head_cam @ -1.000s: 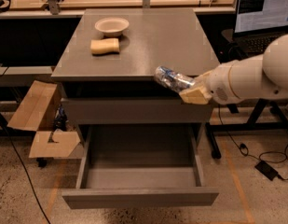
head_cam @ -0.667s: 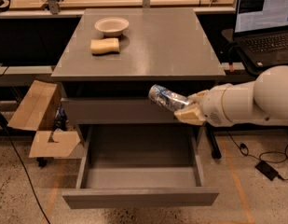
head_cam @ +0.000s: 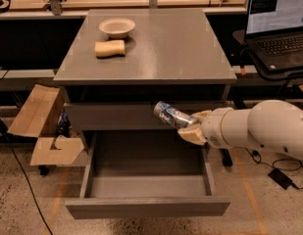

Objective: Place redbull can into middle drawer

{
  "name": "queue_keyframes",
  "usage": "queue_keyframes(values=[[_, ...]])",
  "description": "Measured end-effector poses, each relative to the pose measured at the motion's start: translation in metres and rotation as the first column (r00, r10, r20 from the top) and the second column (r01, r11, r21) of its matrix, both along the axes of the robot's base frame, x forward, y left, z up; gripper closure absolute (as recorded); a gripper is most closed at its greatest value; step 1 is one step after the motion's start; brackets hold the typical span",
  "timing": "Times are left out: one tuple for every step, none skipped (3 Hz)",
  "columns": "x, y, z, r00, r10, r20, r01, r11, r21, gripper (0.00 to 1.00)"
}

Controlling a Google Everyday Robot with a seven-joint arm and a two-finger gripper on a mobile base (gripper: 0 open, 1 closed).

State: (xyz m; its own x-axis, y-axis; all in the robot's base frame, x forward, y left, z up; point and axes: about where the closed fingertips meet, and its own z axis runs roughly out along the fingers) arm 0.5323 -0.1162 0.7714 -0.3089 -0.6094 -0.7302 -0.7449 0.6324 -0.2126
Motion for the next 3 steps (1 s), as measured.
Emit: queue_keyframes(values=[[-0.001,0.002,-0.005,0.9998,0.006,-0.02,-0.007,0.999,-0.032,1.0],[-0.002,0.019,-0.04,0.9981,0.024,-0.058,-0.023,1.0,0.019,1.0],[0.0,0.046,-0.092,0.9949,0.056,-0.084,-0.048,0.994,0.094,1.0]])
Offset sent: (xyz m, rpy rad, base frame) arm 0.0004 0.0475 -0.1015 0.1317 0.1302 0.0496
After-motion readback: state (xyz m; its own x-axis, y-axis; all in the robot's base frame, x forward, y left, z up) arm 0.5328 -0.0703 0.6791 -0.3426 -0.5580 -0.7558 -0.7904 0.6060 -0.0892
